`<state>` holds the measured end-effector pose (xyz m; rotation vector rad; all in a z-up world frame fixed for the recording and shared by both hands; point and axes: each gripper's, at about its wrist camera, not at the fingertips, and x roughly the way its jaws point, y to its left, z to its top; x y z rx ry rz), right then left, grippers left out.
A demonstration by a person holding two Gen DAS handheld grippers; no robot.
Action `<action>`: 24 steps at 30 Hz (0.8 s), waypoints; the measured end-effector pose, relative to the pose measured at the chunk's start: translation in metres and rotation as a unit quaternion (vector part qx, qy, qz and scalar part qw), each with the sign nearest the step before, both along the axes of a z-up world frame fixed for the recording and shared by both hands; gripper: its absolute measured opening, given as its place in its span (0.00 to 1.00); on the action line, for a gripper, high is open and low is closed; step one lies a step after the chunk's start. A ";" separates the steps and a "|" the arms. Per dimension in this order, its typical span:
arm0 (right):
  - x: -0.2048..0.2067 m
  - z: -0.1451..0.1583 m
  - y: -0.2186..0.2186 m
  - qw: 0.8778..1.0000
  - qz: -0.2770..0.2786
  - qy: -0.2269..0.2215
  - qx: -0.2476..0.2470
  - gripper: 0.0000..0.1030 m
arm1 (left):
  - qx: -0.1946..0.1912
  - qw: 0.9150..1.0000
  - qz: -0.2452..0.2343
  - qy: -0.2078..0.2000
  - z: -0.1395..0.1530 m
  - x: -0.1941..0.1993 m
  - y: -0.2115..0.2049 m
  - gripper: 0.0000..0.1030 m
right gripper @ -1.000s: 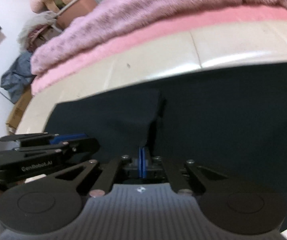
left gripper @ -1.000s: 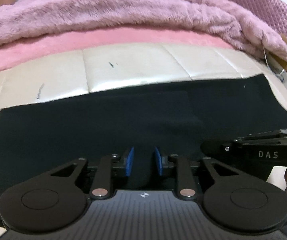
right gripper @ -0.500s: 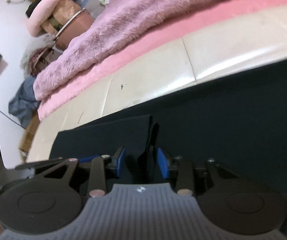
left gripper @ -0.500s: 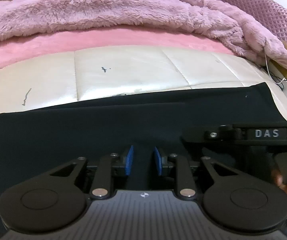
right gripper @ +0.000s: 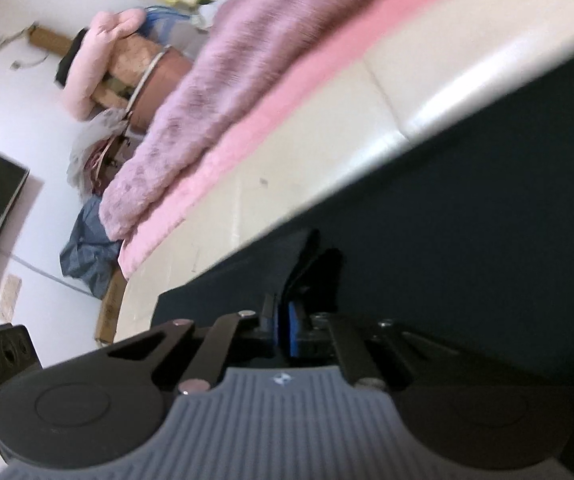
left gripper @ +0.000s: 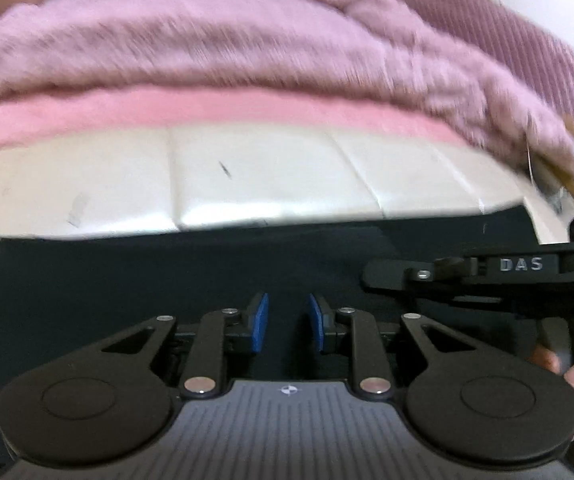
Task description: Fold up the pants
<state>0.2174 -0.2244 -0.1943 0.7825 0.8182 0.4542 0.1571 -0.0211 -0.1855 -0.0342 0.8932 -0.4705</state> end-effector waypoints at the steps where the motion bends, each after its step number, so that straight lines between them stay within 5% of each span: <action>1: 0.000 0.012 0.002 1.000 0.004 -0.009 -0.009 0.00 | -0.004 1.000 0.013 -0.011 0.010 -0.003 0.010 0.27; 8: -0.011 0.137 0.014 0.990 0.055 -0.100 -0.082 0.00 | -0.002 0.992 0.110 -0.069 0.061 -0.012 0.078 0.27; 15: -0.033 0.240 -0.039 0.978 0.056 -0.145 -0.141 0.00 | -0.015 0.987 0.141 -0.074 0.067 -0.015 0.098 0.27; 20: -0.049 0.261 -0.108 0.974 0.007 -0.134 -0.182 0.00 | -0.011 0.992 0.114 -0.058 0.054 -0.014 0.086 0.27; 24: -0.047 0.230 -0.168 0.974 -0.042 -0.071 -0.209 0.00 | 0.002 0.997 0.075 -0.034 0.034 -0.008 0.058 0.26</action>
